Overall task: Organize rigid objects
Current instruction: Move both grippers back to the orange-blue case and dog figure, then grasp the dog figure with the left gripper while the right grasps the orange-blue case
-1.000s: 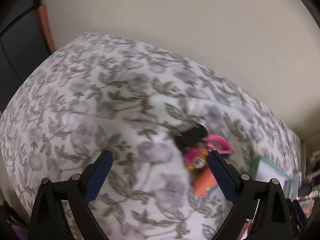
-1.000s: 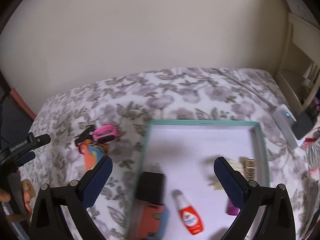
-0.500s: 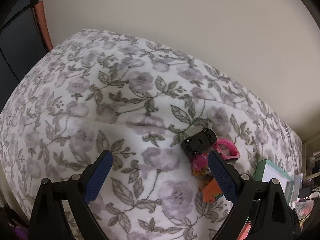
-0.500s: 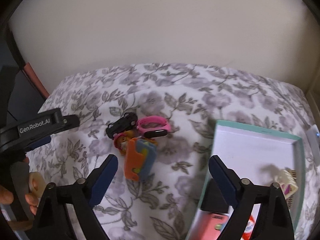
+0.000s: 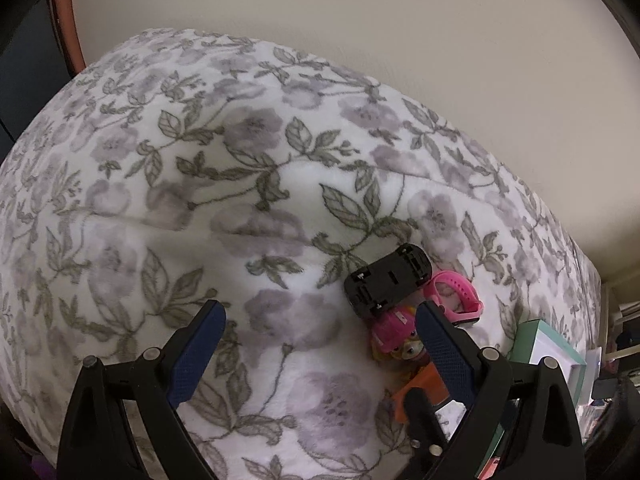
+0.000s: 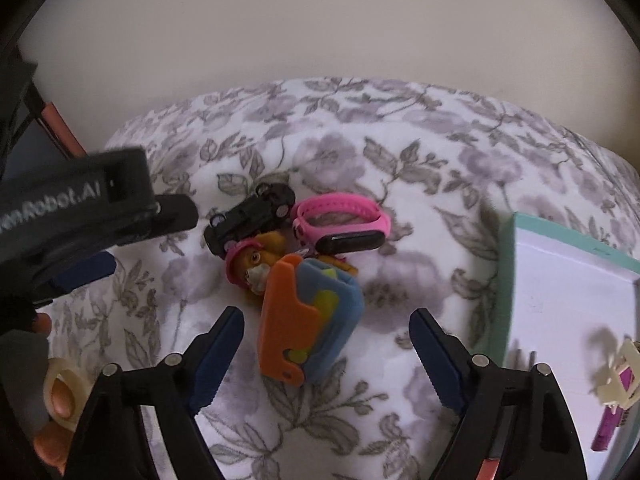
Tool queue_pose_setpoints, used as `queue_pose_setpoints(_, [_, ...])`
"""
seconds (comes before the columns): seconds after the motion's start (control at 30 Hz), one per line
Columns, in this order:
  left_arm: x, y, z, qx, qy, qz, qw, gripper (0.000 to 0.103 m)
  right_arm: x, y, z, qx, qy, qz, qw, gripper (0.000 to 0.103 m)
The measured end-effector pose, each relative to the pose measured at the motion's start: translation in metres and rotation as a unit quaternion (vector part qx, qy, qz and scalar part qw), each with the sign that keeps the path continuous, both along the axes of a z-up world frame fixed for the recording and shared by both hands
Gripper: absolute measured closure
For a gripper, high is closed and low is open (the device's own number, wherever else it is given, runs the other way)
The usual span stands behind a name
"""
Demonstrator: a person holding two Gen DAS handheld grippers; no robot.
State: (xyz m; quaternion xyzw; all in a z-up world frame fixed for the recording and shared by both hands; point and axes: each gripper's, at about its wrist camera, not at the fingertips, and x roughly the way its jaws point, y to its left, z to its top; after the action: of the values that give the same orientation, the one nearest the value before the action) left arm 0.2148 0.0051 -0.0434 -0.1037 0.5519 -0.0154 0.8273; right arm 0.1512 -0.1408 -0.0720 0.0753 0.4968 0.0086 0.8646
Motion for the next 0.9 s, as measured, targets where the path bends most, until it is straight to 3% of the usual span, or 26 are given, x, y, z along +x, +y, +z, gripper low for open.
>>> queue_pose_setpoints(0.13, [0.002, -0.003, -0.007, -0.019, 0.007, -0.008, 0.9998, 0.007, 0.001, -0.002, -0.009, 0.013, 0.006, 0.0, 1.0, 0.023])
queue_pose_setpoints(0.23, [0.002, -0.006, -0.011, -0.032, 0.012, -0.012, 0.9993, 0.007, -0.001, -0.003, -0.007, 0.022, 0.001, 0.005, 1.0, 0.031])
queue_pose_setpoints(0.3, [0.002, -0.008, -0.013, -0.042, 0.016, -0.015, 0.9989, 0.007, -0.002, -0.002, -0.006, 0.023, -0.003, 0.006, 1.0, 0.042])
queue_pose_setpoints(0.5, [0.001, -0.017, -0.022, -0.056, 0.025, -0.027, 0.9978, 0.007, -0.002, -0.006, -0.01, 0.057, 0.001, 0.007, 0.998, 0.057])
queue_pose_setpoints(0.83, [0.004, -0.033, -0.031, -0.054, 0.032, -0.049, 0.9968, 0.008, -0.004, -0.02, -0.01, 0.053, 0.022, -0.015, 0.998, 0.058])
queue_pose_setpoints(0.9, [0.004, -0.037, -0.032, -0.051, 0.034, -0.053, 0.9967, 0.013, -0.005, -0.027, -0.011, 0.051, 0.032, -0.029, 0.998, 0.064])
